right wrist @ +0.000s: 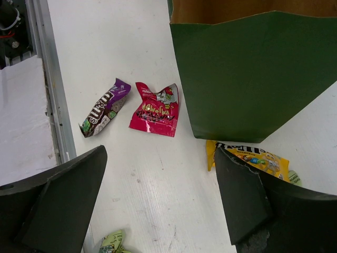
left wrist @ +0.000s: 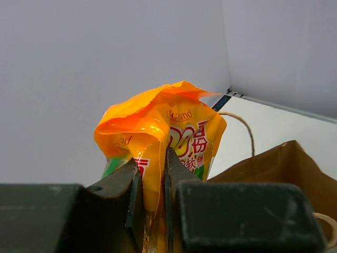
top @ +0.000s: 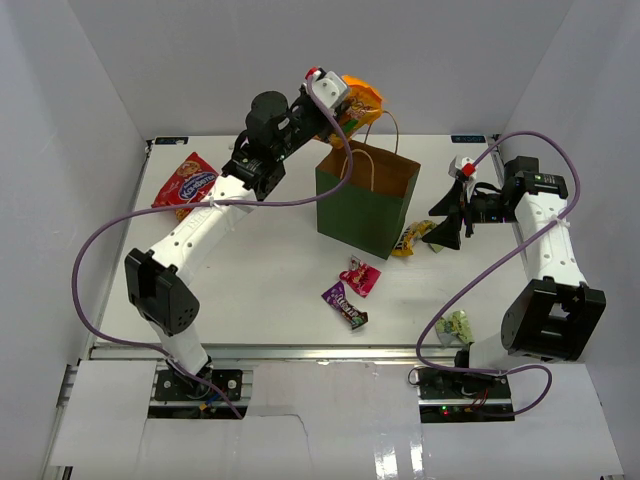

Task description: Place the snacks into the paper bag

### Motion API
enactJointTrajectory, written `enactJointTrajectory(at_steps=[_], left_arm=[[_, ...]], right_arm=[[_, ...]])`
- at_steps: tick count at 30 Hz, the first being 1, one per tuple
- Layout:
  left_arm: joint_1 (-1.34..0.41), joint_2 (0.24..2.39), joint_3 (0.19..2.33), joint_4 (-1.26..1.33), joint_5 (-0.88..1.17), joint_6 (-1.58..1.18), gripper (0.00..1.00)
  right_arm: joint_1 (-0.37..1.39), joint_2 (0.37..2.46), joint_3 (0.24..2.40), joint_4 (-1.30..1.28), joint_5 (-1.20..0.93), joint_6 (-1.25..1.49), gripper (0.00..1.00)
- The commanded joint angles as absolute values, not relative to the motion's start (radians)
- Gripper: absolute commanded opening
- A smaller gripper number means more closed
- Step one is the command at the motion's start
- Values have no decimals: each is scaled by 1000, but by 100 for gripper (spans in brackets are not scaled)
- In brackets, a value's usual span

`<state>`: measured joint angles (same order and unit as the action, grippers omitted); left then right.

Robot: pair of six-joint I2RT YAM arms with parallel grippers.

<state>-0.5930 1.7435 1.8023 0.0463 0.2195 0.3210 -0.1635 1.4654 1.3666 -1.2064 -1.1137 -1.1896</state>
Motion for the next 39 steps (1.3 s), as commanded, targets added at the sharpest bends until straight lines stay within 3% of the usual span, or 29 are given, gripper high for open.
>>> enactJointTrajectory(at_steps=[1, 12, 24, 31, 35, 38, 39], left_arm=[[-598, 1608, 1793, 196, 294, 284, 0], [-598, 1546, 1684, 201, 387, 221, 0], [-598, 1631, 1678, 199, 425, 196, 0], [-598, 1658, 1680, 189, 440, 189, 7], [-598, 1666, 1674, 183, 454, 173, 20], [-598, 1669, 1669, 181, 463, 163, 40], [-598, 1669, 1669, 181, 465, 161, 53]], right_arm=[[-164, 1473, 1368, -1229, -1143, -1210, 88], [-166, 1483, 1371, -1229, -1134, -1210, 88], [-166, 1482, 1374, -1232, -1134, -1212, 88], [-166, 1482, 1374, -1235, -1132, -1215, 88], [-164, 1483, 1381, -1236, -1132, -1216, 88], [-166, 1485, 1384, -1238, -1134, -1215, 88], [-166, 1485, 1384, -1238, -1135, -1215, 88]])
